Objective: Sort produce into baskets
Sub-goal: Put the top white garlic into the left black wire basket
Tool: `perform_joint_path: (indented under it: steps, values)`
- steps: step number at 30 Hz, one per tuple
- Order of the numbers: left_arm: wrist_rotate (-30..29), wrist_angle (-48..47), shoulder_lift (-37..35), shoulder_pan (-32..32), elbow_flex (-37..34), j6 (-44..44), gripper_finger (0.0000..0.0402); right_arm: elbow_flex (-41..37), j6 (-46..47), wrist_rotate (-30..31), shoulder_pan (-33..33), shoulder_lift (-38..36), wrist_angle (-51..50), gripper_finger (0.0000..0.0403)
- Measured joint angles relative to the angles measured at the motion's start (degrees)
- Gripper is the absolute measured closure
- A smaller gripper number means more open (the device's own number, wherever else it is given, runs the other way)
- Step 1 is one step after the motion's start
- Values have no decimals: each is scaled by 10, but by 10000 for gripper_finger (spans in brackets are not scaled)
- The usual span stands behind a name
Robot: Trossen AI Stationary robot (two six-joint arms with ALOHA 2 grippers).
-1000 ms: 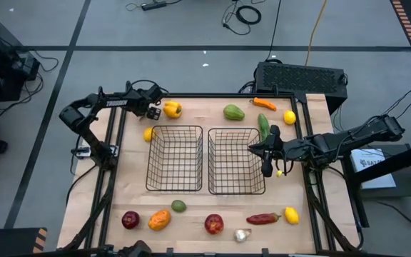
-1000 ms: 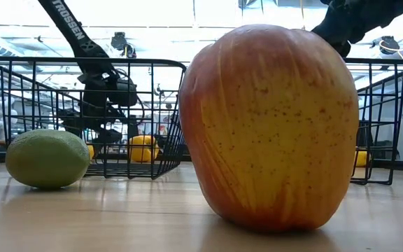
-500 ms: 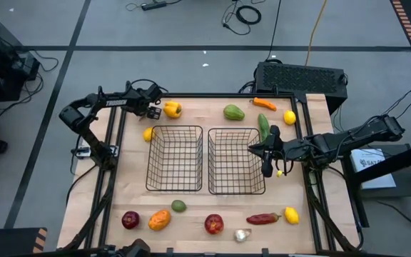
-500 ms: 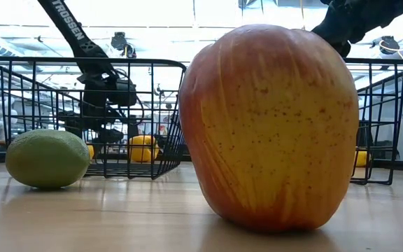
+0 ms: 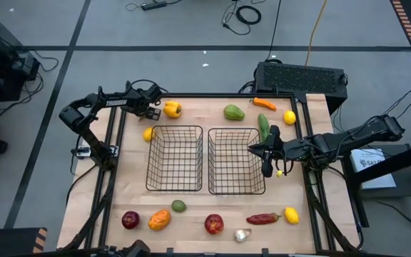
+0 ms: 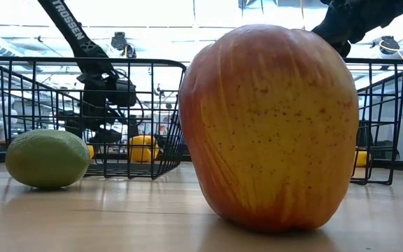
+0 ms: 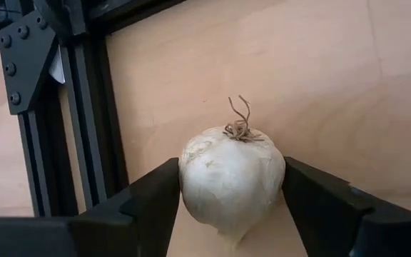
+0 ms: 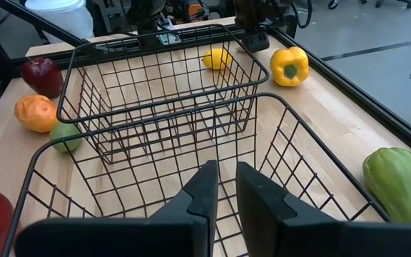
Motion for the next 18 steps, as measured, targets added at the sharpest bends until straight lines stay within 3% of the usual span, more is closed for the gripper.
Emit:
perform_joint_path:
  steps: [10, 18]
  values:
    - [0, -103, -11, -34, 58, 18, 160, 0, 0, 0, 0, 0, 0, 360]
    - [14, -176, -114, -81, 162, 36, 160, 0, 0, 0, 0, 0, 0, 360]
